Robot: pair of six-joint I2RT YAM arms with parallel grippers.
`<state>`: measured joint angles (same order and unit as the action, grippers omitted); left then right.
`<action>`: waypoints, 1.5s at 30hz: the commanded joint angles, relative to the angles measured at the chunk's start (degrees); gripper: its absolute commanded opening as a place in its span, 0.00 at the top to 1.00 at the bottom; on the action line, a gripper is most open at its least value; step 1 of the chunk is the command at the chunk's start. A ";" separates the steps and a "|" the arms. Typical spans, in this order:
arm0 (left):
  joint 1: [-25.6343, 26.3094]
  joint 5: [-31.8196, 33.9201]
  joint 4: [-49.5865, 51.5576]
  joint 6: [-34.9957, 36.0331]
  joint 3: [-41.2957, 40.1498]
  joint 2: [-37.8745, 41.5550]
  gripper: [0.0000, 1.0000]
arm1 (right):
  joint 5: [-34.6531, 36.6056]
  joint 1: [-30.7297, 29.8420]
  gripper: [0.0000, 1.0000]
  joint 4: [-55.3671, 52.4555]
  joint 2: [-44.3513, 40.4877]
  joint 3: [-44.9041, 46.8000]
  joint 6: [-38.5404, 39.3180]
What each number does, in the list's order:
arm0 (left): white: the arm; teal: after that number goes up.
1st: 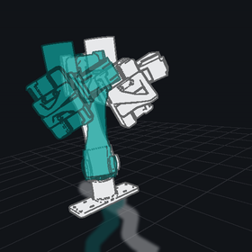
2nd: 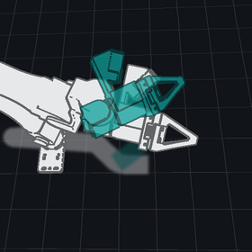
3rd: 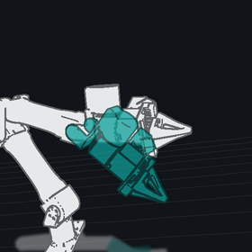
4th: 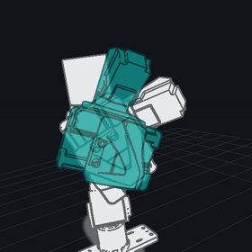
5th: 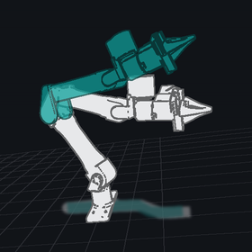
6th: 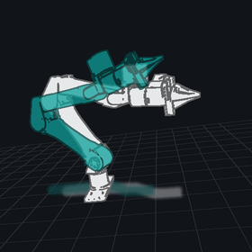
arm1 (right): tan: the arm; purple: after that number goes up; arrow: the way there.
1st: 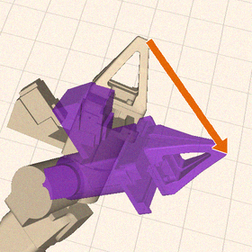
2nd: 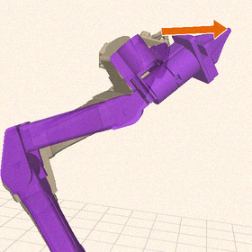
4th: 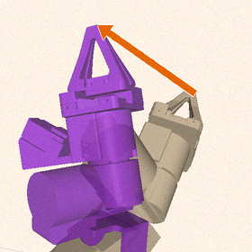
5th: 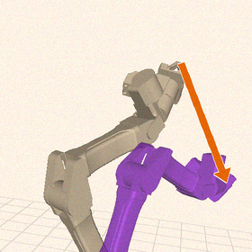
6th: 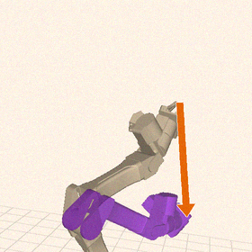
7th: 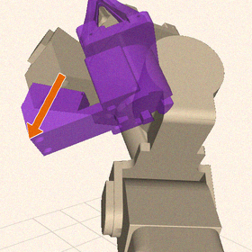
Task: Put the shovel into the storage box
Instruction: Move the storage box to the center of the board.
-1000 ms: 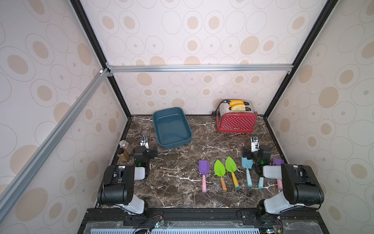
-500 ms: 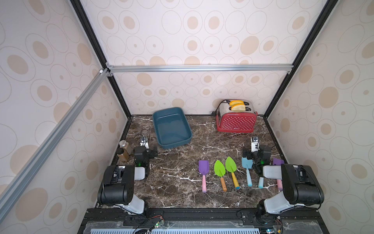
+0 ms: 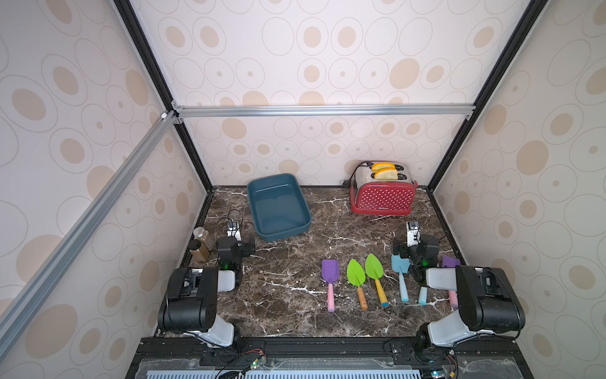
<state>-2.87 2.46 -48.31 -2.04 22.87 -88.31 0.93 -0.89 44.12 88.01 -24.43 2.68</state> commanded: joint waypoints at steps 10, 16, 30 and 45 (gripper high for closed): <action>0.19 -0.48 0.50 0.73 1.65 -0.03 0.01 | -0.54 0.13 0.00 -0.30 -0.03 -0.27 0.31; 0.14 1.16 2.17 0.14 2.16 1.34 0.08 | 1.24 0.14 0.00 -0.68 -0.86 -0.54 -0.22; 0.20 1.99 38.88 -12.05 18.56 18.27 0.14 | 13.52 -12.56 0.02 -32.67 -13.69 -16.14 -0.85; 0.17 -20.76 72.51 -15.58 59.57 -10.87 0.24 | 8.03 -25.11 0.00 -55.20 -21.82 -25.36 -6.30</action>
<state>-2.83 -14.39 15.27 -16.71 78.87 -95.74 10.17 -24.91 -5.72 68.16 -48.25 -1.85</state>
